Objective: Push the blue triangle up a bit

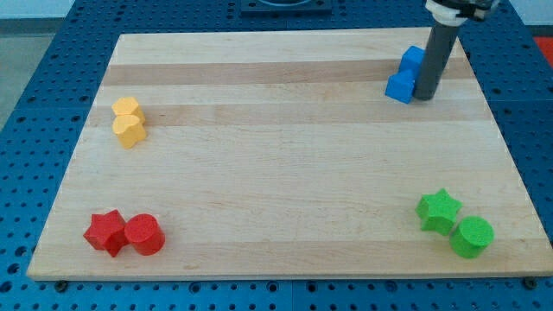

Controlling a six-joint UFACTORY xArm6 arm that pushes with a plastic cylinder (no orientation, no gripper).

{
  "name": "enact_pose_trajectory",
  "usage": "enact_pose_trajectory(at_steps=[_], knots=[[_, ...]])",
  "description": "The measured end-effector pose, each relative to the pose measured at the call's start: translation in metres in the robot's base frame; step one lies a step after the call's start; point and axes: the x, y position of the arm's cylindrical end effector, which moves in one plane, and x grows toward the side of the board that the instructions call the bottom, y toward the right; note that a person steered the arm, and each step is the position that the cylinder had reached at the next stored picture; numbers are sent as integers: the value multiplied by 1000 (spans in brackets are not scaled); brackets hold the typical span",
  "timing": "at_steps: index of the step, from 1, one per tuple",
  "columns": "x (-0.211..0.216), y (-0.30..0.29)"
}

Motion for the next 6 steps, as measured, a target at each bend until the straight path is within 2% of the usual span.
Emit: enact_pose_trajectory(at_steps=[1, 2, 3, 5, 6], knots=[[49, -5], [30, -51], [15, -58], [-19, -31], [-19, -32]])
